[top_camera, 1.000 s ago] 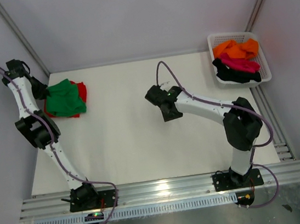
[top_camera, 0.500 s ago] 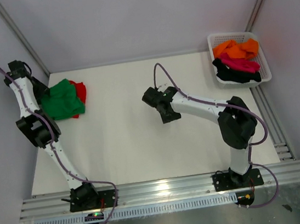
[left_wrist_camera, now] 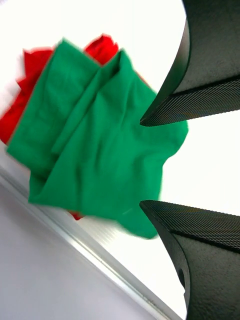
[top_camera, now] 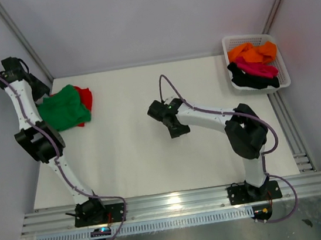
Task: Fold and stack the t-shirts
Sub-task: Put the neatly folded tshirt into the corner of the board with the left arm, then smooth out wrinkles on the folded tshirt
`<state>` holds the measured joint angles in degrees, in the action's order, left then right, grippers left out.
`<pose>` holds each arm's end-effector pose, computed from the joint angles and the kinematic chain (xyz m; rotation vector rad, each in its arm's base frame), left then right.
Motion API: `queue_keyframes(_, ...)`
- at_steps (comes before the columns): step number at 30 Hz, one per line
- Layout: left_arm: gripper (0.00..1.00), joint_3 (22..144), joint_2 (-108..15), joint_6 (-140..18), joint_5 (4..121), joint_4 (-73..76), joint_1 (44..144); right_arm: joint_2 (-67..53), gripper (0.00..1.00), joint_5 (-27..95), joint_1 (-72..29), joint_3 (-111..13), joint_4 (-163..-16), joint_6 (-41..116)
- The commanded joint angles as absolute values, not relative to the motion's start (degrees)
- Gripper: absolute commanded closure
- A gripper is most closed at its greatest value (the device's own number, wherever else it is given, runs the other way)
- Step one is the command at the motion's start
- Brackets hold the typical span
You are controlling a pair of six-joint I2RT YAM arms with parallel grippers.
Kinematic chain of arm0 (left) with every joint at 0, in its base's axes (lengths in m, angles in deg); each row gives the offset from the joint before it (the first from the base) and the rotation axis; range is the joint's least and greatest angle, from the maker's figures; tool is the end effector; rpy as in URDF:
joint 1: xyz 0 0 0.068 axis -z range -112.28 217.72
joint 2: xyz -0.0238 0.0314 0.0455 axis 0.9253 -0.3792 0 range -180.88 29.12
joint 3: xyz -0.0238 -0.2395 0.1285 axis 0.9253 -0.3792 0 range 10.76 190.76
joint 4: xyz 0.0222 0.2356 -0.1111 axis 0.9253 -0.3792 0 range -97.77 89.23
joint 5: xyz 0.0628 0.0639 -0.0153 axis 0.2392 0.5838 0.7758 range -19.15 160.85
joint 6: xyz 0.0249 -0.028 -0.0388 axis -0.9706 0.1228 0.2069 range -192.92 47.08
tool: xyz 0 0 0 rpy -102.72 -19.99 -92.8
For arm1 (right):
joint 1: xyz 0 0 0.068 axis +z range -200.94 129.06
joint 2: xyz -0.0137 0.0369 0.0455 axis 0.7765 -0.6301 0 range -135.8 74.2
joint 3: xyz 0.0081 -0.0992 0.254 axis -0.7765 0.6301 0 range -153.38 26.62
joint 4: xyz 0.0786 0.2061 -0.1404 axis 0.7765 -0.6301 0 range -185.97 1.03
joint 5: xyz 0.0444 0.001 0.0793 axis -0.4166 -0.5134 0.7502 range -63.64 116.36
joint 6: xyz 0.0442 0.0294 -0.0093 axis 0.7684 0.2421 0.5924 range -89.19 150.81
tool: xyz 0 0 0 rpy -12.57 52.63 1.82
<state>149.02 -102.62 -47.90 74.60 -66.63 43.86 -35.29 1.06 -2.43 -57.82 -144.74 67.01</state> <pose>0.4456 0.1997 0.3036 -1.0990 2.3621 0.0779 0.2580 0.2689 0.2082 -0.2422 2.7013 -0.3031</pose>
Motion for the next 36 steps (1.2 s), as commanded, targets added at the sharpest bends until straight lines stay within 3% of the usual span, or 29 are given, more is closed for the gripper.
queue_keyframes(1,0.36,148.23,-93.05,-49.10,77.89,-63.71,44.69,-35.49,0.59,1.05,-1.46,-59.16,-143.73,68.33)
queue_keyframes(19,0.42,130.57,-95.76,-47.87,84.04,-63.61,49.08,-32.32,0.59,0.88,-0.93,-52.83,-141.70,70.00)
queue_keyframes(30,0.42,132.14,-97.09,-47.25,80.98,-62.38,49.87,-32.23,0.59,1.05,-0.67,-52.12,-141.61,70.71)
queue_keyframes(36,0.41,133.27,-95.94,-52.34,79.91,-57.55,55.23,-32.85,0.59,1.66,-0.40,-51.78,-140.21,71.76)
